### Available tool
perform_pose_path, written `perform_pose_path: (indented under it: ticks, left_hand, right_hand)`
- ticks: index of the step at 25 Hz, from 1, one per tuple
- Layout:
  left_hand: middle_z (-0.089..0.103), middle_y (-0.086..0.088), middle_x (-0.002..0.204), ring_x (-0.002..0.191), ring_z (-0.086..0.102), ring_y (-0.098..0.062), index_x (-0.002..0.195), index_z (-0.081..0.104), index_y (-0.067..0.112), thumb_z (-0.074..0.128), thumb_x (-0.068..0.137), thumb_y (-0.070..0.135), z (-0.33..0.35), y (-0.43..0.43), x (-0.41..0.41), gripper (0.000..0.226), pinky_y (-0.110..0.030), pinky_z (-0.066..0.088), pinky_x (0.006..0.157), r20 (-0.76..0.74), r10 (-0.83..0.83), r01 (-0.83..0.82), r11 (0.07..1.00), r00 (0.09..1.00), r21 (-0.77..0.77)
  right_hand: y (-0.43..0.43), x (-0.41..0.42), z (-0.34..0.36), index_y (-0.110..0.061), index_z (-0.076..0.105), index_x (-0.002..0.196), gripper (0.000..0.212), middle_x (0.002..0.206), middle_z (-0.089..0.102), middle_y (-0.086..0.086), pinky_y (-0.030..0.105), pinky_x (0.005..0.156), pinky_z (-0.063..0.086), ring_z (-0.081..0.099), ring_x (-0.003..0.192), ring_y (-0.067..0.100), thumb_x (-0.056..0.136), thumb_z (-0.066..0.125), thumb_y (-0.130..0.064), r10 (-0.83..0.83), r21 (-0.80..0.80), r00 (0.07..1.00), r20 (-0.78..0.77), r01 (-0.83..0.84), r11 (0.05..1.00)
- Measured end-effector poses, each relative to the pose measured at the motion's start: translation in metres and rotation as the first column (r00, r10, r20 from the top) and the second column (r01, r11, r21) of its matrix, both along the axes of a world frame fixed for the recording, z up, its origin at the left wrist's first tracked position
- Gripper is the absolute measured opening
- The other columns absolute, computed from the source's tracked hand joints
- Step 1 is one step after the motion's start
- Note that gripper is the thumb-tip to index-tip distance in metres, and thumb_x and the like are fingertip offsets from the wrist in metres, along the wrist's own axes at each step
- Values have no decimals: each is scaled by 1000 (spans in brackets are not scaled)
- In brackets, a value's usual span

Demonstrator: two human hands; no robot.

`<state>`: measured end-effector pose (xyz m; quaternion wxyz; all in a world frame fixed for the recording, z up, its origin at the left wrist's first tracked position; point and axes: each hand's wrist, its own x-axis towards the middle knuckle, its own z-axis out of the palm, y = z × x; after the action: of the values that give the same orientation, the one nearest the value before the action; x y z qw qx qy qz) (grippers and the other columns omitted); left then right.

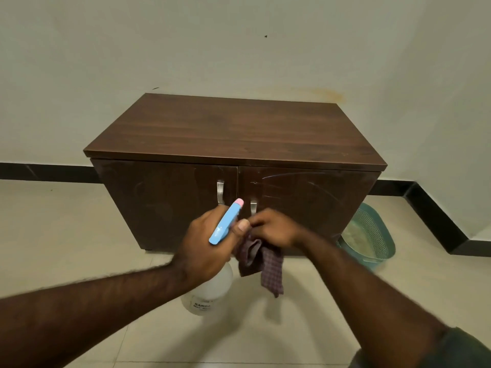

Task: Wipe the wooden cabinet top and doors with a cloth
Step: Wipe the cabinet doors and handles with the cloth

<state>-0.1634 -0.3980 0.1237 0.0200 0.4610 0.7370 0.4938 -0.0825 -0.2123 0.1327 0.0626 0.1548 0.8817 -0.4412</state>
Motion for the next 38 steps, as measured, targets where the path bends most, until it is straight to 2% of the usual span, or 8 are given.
perform_pose_path:
  ticks: [3, 5, 7, 12, 15, 22, 28, 38]
  left_hand:
    - [54, 4, 66, 56, 57, -15, 85, 55, 20, 54, 95, 49, 5, -9, -18, 31, -15, 42, 48, -20, 89, -89, 996, 996, 25]
    - [54, 6, 67, 57, 59, -13, 89, 56, 20, 53, 92, 50, 6, -12, -24, 30, -11, 42, 48, -3, 121, -121, 993, 993, 13]
    - [54, 5, 66, 53, 59, -16, 91, 56, 18, 53, 91, 49, 5, -15, -26, 31, -11, 43, 48, 3, 141, -141, 990, 990, 2]
    - [56, -2, 63, 49, 60, -24, 86, 57, 18, 57, 93, 47, 0, -45, -37, 30, -37, 53, 49, 54, 178, -178, 984, 983, 0]
    - [56, 3, 62, 49, 60, -21, 83, 55, 27, 59, 94, 47, -10, -65, -46, 24, -29, 51, 43, 71, 196, -199, 980, 978, 33]
    - [55, 11, 62, 56, 63, -11, 84, 53, 35, 56, 90, 52, -14, -86, -59, 19, -10, 46, 45, 81, 300, -304, 951, 951, 51]
    - [56, 6, 62, 50, 62, -14, 86, 55, 32, 57, 94, 47, -16, -90, -61, 18, -18, 50, 44, 109, 317, -329, 938, 942, 111]
    - [56, 19, 72, 69, 62, 5, 102, 56, 25, 54, 89, 50, -8, -97, -87, 28, -3, 44, 53, 45, 403, -406, 909, 914, 96]
  right_hand:
    - [25, 5, 35, 5, 74, 102, 21, 91, 70, 10, 31, 76, 50, 61, 82, 18, 91, 55, 3, -254, -238, 876, -409, 166, 957]
    - [25, 3, 55, -10, 68, 113, 29, 104, 69, 3, 27, 76, 56, 66, 93, 15, 89, 54, -6, -465, -349, 447, -764, 320, 881]
    - [10, -9, 49, -20, 55, 128, 42, 121, 57, 4, 27, 83, 56, 59, 109, 18, 88, 58, -12, -293, -170, 162, -942, 522, 836]
    - [-26, -85, -19, -28, 57, 131, 53, 119, 46, 10, 48, 95, 43, 44, 112, 32, 80, 72, -28, 214, 590, 570, -794, 634, 500]
    - [-51, -136, -46, -38, 60, 139, 48, 140, 41, 5, 46, 105, 36, 38, 131, 31, 92, 60, -48, 446, 775, 636, -629, 553, 305]
    - [-61, -150, -72, -32, 25, 160, 67, 164, 23, 8, 54, 117, 21, 30, 142, 41, 98, 52, -35, 421, 866, 757, -500, 436, 245]
    - [-79, -151, -106, -24, 16, 154, 88, 147, 58, 4, 51, 109, 44, 58, 132, 37, 84, 70, -29, 499, 881, 737, -456, 295, 368]
    - [-128, -228, -28, -25, 43, 153, 56, 153, 51, 6, 41, 119, 34, 47, 141, 31, 98, 36, -34, 668, 954, 696, -265, 289, 78]
